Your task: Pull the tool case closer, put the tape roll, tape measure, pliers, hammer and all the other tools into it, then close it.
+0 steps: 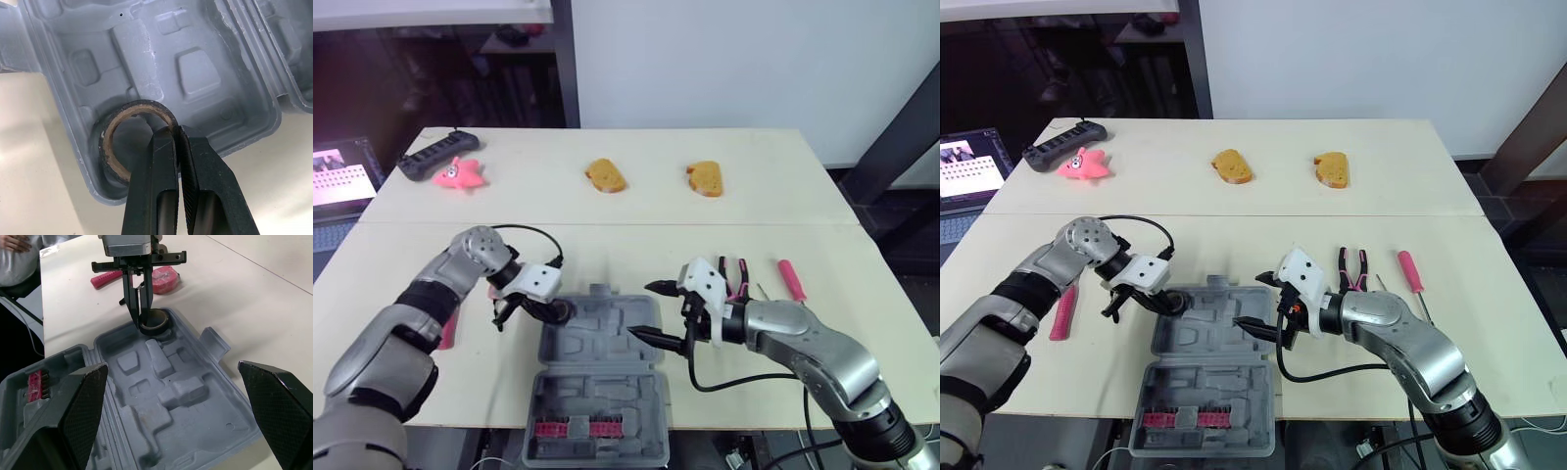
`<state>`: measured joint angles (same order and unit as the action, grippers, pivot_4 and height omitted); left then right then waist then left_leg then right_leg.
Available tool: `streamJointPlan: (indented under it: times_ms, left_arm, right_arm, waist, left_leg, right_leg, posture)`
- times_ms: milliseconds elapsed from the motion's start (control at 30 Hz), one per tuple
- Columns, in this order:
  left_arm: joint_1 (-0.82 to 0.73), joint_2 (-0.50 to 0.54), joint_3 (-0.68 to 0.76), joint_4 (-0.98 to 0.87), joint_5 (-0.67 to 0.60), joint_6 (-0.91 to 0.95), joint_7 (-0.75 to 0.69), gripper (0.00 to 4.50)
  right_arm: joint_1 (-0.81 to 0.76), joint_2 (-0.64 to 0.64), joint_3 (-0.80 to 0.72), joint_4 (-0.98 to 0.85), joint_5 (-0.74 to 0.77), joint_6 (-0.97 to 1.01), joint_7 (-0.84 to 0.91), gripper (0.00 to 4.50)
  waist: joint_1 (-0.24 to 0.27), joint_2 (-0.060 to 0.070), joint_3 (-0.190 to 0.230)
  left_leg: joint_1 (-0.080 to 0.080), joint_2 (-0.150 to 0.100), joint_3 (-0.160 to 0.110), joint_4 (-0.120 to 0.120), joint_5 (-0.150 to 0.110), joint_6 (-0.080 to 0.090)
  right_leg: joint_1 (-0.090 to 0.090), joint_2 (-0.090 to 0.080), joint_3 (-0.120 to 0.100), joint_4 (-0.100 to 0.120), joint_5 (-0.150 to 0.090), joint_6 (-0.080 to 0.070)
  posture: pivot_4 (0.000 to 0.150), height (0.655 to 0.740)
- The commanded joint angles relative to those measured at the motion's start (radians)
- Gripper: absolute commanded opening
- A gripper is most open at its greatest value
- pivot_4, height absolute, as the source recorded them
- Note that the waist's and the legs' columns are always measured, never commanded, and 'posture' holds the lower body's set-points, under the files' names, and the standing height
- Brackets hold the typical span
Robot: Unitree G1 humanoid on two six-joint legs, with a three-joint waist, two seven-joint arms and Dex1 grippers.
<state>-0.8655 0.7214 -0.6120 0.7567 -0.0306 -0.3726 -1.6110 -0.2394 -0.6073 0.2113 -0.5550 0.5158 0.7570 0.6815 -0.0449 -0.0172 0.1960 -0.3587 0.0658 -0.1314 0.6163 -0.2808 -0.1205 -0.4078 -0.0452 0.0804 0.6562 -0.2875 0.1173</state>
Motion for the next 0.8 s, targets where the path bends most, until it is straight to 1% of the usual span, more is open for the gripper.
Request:
streamJointPlan:
  times_ms: [33, 167, 400, 500, 633, 733, 800]
  left_arm:
    - [-0.014, -0.003, 0.029, 0.005, 0.005, -0.008, -0.003, 1.92]
    - [-0.023, -0.007, 0.043, -0.004, -0.006, -0.006, -0.003, 3.93]
    - [-0.029, 0.020, 0.055, -0.041, -0.044, 0.018, -0.003, 3.93]
    - [-0.002, 0.043, 0.071, -0.075, -0.093, 0.056, -0.003, 3.93]
    - [0.034, 0.046, 0.136, -0.081, -0.108, 0.089, -0.003, 3.93]
    - [0.068, 0.030, 0.201, -0.082, -0.125, 0.115, 0.006, 3.93]
    - [0.092, 0.017, 0.239, -0.100, -0.144, 0.146, 0.009, 3.42]
  right_arm:
    - [-0.005, 0.009, -0.026, -0.033, 0.010, -0.013, 0.000, 4.50]
    - [-0.004, 0.008, -0.027, -0.033, 0.010, -0.013, 0.000, 4.50]
    - [-0.002, 0.008, -0.027, -0.034, 0.013, -0.010, 0.002, 4.50]
    - [-0.003, 0.010, -0.026, -0.033, 0.013, -0.010, 0.001, 4.50]
    - [-0.003, 0.011, -0.026, -0.031, 0.011, -0.012, 0.000, 4.50]
    - [-0.002, 0.012, -0.026, -0.032, 0.011, -0.012, -0.002, 4.50]
    - [0.000, 0.012, -0.026, -0.032, 0.010, -0.013, -0.002, 4.50]
  waist:
    - [0.000, 0.000, 0.000]
    - [0.000, 0.000, 0.000]
    - [0.000, 0.000, 0.000]
    - [-0.002, 0.000, 0.000]
    - [0.000, 0.000, 0.000]
    - [0.000, 0.000, 0.000]
    - [0.000, 0.000, 0.000]
  left_leg:
    - [0.000, 0.000, 0.000, 0.000, 0.000, 0.000]
    - [0.000, 0.000, 0.000, 0.000, 0.000, 0.000]
    - [0.000, 0.000, 0.000, 0.000, 0.000, 0.000]
    - [0.000, 0.000, 0.000, 0.000, 0.000, 0.000]
    - [0.000, 0.000, 0.000, 0.000, 0.000, 0.000]
    - [0.000, 0.000, 0.000, 0.000, 0.000, 0.000]
    - [0.000, 0.000, 0.000, 0.000, 0.000, 0.000]
  right_leg:
    - [0.000, 0.000, 0.000, 0.000, 0.000, 0.000]
    - [0.000, 0.000, 0.000, 0.000, 0.000, 0.000]
    - [0.000, 0.000, 0.000, 0.000, 0.000, 0.000]
    - [0.000, 0.000, 0.000, 0.000, 0.000, 0.000]
    - [0.000, 0.000, 0.000, 0.000, 0.000, 0.000]
    - [0.000, 0.000, 0.000, 0.000, 0.000, 0.000]
    - [0.000, 0.000, 0.000, 0.000, 0.000, 0.000]
  posture:
    - [0.150, 0.7400]
    - [0.150, 0.7400]
    - [0.150, 0.7400]
    - [0.150, 0.7400]
    - [0.150, 0.7400]
    - [0.150, 0.7400]
    - [0.150, 0.7400]
